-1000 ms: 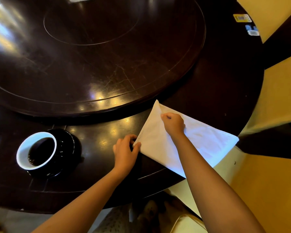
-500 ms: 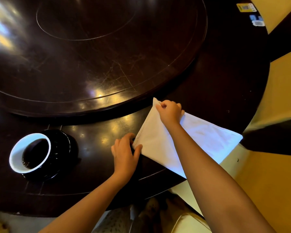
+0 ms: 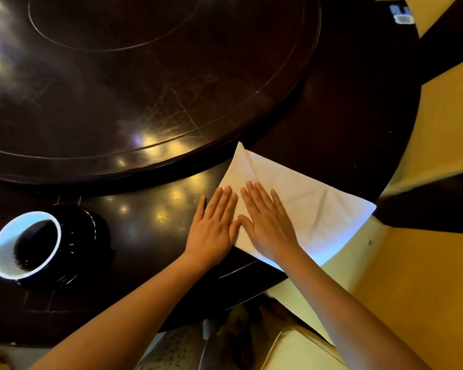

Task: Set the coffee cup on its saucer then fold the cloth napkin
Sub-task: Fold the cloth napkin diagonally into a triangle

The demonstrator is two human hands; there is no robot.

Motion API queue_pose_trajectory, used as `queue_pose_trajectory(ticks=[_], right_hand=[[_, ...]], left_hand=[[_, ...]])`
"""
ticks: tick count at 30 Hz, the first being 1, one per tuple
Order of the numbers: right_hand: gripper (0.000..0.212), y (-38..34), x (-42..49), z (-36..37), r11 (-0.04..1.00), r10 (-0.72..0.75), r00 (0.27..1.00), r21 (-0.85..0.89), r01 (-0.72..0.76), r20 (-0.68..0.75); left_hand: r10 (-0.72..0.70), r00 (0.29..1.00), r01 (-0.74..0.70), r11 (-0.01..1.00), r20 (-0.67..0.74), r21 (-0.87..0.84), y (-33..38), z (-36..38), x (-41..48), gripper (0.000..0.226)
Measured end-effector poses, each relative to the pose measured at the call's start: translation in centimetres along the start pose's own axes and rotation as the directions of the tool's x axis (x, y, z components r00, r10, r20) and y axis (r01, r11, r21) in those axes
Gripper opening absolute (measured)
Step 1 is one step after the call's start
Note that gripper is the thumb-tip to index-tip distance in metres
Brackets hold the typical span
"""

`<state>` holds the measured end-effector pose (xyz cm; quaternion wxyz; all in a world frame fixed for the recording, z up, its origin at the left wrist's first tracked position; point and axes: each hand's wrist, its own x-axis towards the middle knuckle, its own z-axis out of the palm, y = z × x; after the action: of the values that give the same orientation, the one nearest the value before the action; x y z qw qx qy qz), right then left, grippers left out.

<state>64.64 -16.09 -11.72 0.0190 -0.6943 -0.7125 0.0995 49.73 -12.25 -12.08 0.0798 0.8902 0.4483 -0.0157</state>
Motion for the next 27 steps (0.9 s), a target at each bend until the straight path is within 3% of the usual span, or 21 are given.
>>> queue_pose_trajectory(ticks=[4,11,17,24,27], right_hand=[[0.059,1.5,1.4,-0.3,0.991,0.121,0.992,-0.060,-0.123,-0.030],[0.055,1.8,6.1,-1.7,0.983,0.126,0.992,-0.128,-0.129,-0.031],[0.053,1.7,8.0,-1.4,0.985,0.162,0.986,-0.060,-0.163,-0.027],[0.055,1.6,2.2,-2.3,0.997,0.057,0.998,0.059,-0.055,-0.034],[0.059,-1.4,-3.7,-1.8,0.995,-0.073,0.997,0.065,0.074,-0.025]], left_hand=[[0.005,1.000,-0.005,1.000,0.006,0.011,0.0,0.0,0.1,0.060],[0.002,0.999,-0.003,1.000,0.054,0.016,0.0,-0.2,0.1,0.070],[-0.003,0.998,0.002,1.000,0.065,0.013,0.1,-0.2,0.0,0.067],[-0.013,0.997,0.014,1.000,0.075,-0.016,-0.2,-0.6,-1.2,0.066],[-0.047,0.999,0.047,0.999,0.011,0.005,-0.7,-0.3,-3.5,0.069]])
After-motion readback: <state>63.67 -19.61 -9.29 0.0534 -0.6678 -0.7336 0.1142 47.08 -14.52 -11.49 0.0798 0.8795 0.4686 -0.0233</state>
